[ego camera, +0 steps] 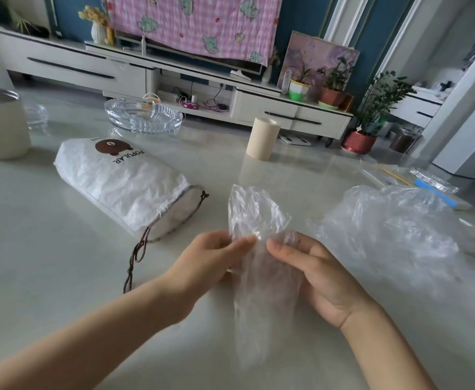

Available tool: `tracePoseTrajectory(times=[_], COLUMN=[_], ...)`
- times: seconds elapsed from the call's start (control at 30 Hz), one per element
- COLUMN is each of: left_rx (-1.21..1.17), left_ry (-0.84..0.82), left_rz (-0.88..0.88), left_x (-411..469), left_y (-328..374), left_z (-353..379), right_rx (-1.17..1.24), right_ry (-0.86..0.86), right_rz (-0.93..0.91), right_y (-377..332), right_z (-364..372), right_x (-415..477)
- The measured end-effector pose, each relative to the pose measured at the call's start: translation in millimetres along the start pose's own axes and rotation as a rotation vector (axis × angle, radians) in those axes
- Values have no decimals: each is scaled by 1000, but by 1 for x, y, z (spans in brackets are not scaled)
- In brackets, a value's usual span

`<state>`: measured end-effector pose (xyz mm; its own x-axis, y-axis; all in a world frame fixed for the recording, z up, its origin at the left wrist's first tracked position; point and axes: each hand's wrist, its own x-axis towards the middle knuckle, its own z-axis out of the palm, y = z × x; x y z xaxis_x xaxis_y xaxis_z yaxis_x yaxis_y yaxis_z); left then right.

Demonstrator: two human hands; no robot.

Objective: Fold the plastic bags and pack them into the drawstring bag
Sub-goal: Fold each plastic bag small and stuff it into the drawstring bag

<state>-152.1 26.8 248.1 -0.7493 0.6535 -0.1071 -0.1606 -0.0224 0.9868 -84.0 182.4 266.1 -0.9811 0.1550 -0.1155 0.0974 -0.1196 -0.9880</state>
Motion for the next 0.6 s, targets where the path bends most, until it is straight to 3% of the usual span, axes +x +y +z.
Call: tracePoseTrajectory(times=[0.13,0.27,0.37,0.5,0.6], left_rx=[-27,119,104,-7,-236], left_ry=[27,76,77,115,50], left_rz=[-70,-33,-52,-124,-217], left_x=[1,2,4,7,6], left_y=[5,7,9,9,15], left_z=[-5,-4,-6,-9,-10], right_rx=[10,3,-25,56,-169], right_ry=[-8,-101,-65,78,111], right_rz=[8,79,90,-9,-181], right_y=[-1,0,-3,3,13], right_z=[-4,0,2,8,18], right_x=[0,3,14,25,25])
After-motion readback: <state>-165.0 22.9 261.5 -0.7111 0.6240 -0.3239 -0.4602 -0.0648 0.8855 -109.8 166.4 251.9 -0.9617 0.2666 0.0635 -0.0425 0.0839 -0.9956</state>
